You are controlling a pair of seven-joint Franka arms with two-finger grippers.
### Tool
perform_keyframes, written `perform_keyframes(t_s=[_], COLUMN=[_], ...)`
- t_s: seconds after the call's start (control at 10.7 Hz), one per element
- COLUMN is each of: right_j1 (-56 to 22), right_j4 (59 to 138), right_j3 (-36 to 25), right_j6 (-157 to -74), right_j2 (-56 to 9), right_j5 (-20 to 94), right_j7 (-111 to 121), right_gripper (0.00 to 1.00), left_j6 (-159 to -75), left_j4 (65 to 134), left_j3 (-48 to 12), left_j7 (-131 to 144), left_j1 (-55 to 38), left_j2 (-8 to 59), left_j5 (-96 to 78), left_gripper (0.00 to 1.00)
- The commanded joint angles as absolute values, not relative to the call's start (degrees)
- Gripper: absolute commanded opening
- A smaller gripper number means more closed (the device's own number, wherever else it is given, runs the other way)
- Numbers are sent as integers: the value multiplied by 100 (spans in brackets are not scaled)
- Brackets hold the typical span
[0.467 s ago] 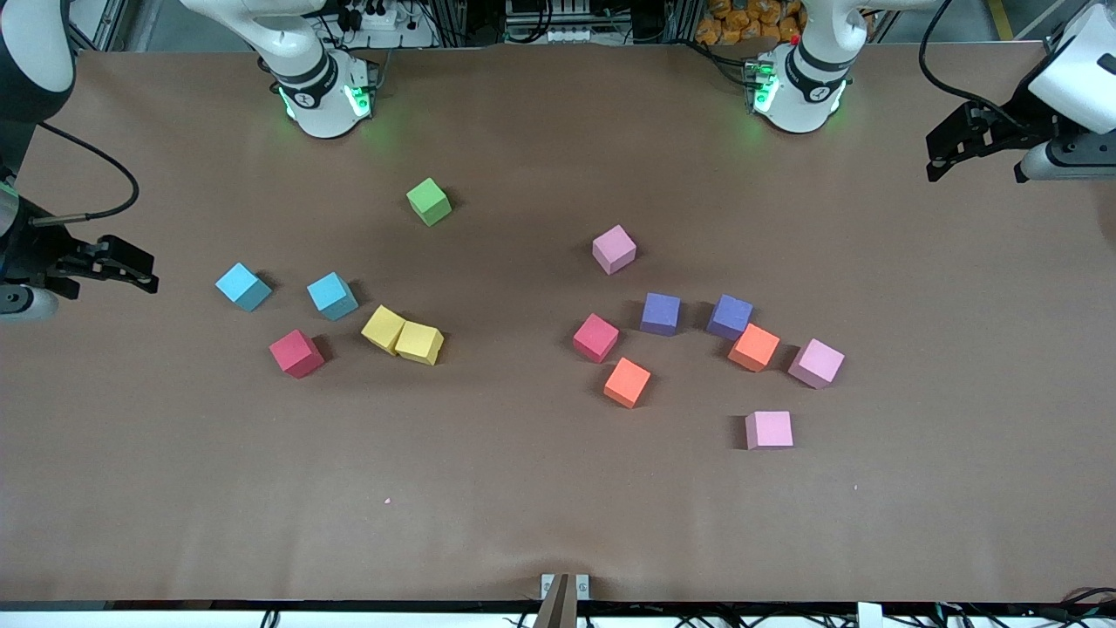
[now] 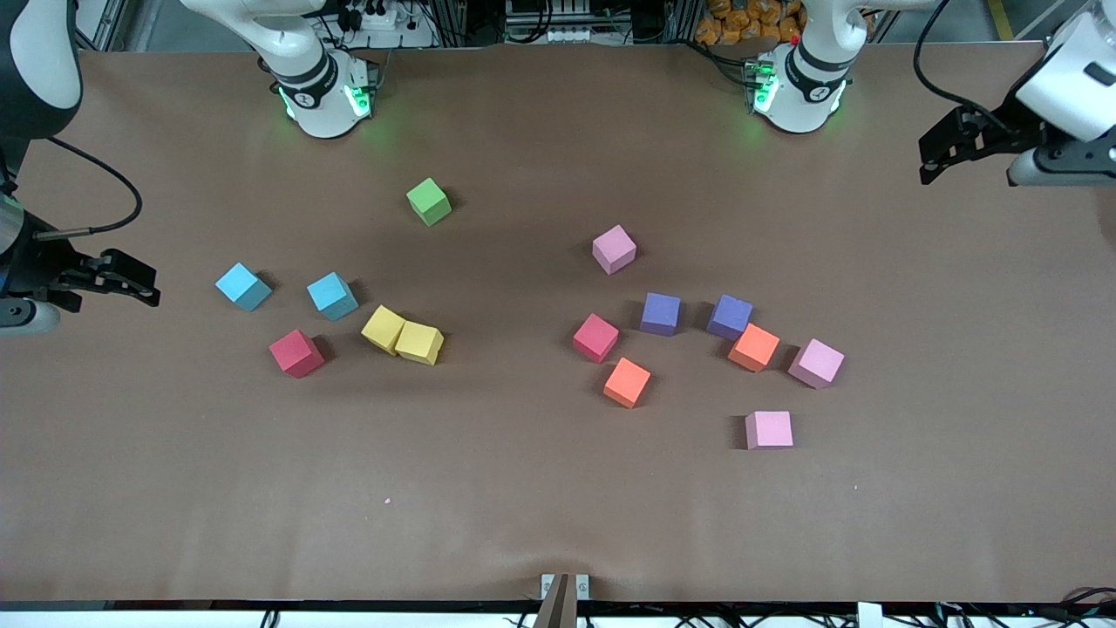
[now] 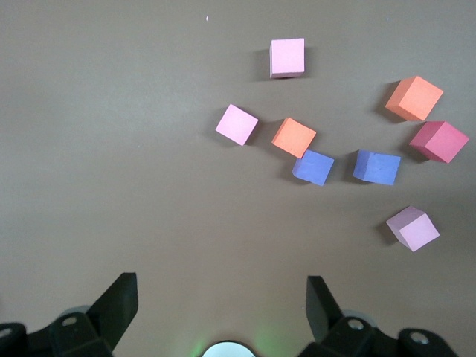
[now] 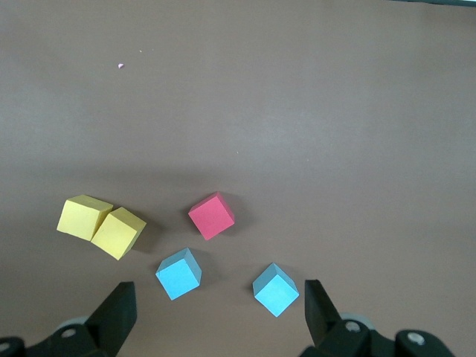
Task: Form number 2 with 11 blocks
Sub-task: 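Move the left gripper toward the blue and orange cubes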
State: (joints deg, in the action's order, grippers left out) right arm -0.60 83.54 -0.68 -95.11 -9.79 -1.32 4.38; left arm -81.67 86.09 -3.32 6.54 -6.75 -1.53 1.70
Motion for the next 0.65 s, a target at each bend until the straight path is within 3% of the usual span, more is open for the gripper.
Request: perform_keyframes(t_s=[0.0, 0.37, 0.56], right_j1=[35, 62, 62], right_j4=[8279, 8279, 8279], right_j3=[-18, -26, -26], right_j6=[-9448, -9448, -9457], right_j2=[-984, -993, -993], right_j5=[-79, -79, -79], right_j7=[396, 624, 624], right_gripper=[100, 100, 100], left_j6=[-8190, -8875, -9612], left_j4=[8446, 8691, 9086], left_j3=[-360, -360, -360], left_j7=[633, 755, 1332], left_j1=[-738, -737, -1001], left_j2=[542, 1334, 1616], left_j5=[194, -404, -413], left_gripper=[100, 100, 100])
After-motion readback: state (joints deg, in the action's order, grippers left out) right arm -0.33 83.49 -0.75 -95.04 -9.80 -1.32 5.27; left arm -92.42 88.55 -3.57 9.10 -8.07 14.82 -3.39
